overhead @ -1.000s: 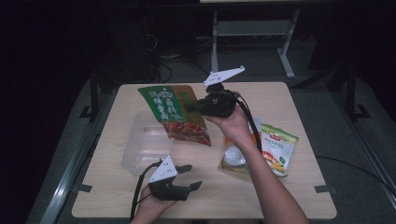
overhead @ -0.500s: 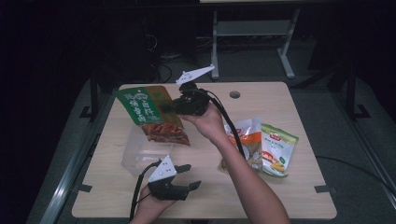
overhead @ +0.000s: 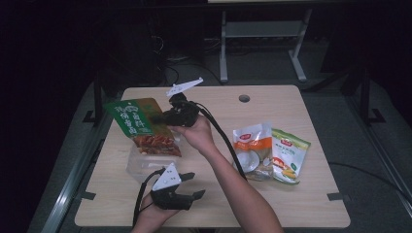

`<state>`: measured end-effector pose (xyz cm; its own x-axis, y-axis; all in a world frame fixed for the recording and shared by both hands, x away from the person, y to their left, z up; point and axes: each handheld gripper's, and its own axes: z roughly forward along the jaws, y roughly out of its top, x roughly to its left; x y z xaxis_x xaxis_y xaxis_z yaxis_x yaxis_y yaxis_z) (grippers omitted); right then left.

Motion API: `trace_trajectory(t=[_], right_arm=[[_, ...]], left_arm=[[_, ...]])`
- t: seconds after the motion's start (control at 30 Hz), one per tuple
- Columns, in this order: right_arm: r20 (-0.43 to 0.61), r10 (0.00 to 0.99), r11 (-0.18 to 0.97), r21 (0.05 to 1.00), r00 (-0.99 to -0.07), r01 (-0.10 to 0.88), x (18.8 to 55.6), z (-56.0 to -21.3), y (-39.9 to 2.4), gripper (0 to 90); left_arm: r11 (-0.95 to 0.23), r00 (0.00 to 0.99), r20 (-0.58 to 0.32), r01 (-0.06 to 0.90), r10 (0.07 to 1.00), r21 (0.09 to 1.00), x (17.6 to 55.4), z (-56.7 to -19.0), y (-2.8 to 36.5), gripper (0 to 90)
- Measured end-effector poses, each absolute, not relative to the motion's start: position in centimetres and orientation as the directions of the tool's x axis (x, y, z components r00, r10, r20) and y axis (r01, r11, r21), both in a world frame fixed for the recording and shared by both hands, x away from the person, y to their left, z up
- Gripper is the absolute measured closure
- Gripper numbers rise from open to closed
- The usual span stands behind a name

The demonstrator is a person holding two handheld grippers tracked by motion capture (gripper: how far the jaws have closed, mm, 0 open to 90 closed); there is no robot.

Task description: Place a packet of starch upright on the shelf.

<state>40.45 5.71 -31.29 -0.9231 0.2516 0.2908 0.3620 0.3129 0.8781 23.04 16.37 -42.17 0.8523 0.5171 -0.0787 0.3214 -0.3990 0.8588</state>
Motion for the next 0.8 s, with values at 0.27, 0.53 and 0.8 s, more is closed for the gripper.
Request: trace_trajectory(t=[0.27,0.53,0.8], right_arm=[[0.346,0.288,0.259,0.869,-0.893,0.421,41.0,-33.7,5.7,90.0],[0.364,0.315,0.243,0.862,-0.876,0.445,41.1,-35.5,5.4,89.8],[0.354,0.307,0.266,0.859,-0.884,0.437,41.1,-36.4,4.8,89.7]], left_arm=[[-0.395,0.850,-0.088,0.330,0.519,0.858,22.7,-42.5,17.1,33.1],[-0.398,0.855,-0.085,0.323,0.511,0.859,22.8,-42.7,16.8,32.9],[-0.405,0.859,-0.082,0.320,0.505,0.857,22.8,-42.8,16.6,32.8]])
